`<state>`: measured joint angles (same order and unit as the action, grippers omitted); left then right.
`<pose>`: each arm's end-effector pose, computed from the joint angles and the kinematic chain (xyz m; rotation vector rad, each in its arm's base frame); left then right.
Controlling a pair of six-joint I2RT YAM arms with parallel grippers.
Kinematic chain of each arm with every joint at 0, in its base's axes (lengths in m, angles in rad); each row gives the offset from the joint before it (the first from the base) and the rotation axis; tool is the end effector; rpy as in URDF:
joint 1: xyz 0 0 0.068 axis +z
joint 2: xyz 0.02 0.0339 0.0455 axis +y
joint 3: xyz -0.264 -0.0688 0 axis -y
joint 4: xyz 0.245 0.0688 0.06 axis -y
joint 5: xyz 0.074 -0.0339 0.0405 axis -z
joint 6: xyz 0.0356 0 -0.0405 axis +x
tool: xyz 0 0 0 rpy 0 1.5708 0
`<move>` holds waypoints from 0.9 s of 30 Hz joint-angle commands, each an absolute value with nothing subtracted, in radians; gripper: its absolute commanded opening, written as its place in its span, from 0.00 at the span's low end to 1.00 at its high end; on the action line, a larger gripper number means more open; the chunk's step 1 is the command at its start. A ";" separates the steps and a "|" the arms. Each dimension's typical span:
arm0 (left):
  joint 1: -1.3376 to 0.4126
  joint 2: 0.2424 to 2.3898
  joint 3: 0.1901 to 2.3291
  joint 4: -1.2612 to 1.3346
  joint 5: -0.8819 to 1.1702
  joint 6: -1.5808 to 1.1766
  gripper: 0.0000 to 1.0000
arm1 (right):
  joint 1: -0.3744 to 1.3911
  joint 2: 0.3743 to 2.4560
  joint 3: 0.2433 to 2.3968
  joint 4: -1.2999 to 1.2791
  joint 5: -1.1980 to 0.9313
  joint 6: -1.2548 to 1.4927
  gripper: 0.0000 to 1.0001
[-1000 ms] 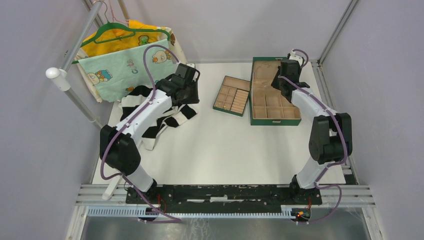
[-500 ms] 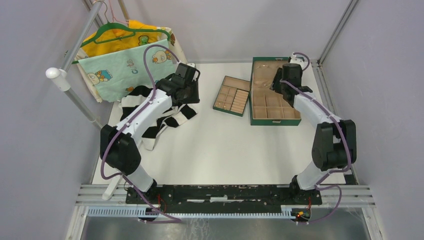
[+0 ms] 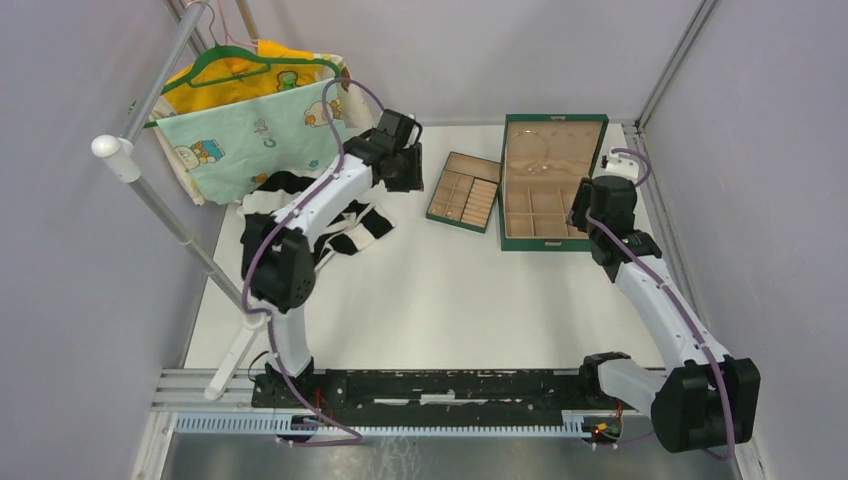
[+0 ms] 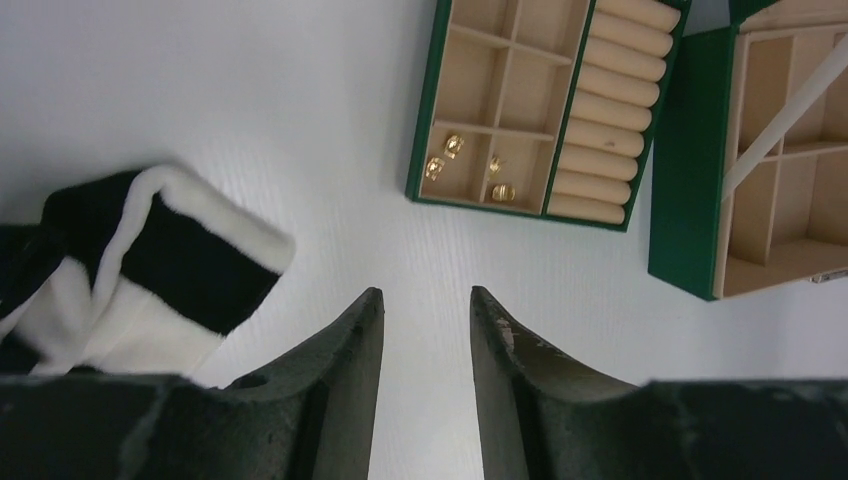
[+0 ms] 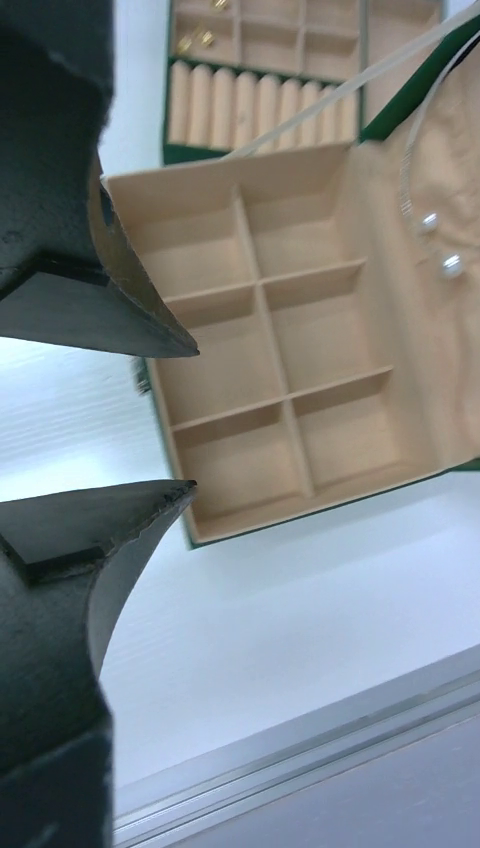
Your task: Organize the mixed jewelry
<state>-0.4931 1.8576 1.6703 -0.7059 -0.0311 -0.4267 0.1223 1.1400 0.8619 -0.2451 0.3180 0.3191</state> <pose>0.3663 -0.1956 0.2947 0.0692 2.4970 -0.3559 0.2547 0.0201 0.2899 0.3917 2.0284 -0.0617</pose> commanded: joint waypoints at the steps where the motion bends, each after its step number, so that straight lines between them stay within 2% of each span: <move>1: -0.500 2.047 1.883 -0.740 0.013 -0.377 0.46 | 0.118 1.044 0.807 -0.306 0.352 0.310 0.54; 4: -0.505 2.182 1.999 -0.773 0.025 -0.364 0.46 | 0.117 1.018 0.796 -0.322 0.358 0.312 0.54; 12: -0.507 2.373 2.165 -0.759 0.003 -0.384 0.47 | 0.118 1.007 0.798 -0.346 0.333 0.318 0.54; 27: -0.506 2.473 2.200 -0.707 -0.037 -0.367 0.40 | 0.117 1.021 0.793 -0.358 0.301 0.318 0.54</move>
<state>-0.5053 2.4451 2.1395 -0.7467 -0.0185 -0.4168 0.1223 1.0264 0.7876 -0.3763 0.3130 0.3168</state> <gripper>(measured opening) 0.410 0.538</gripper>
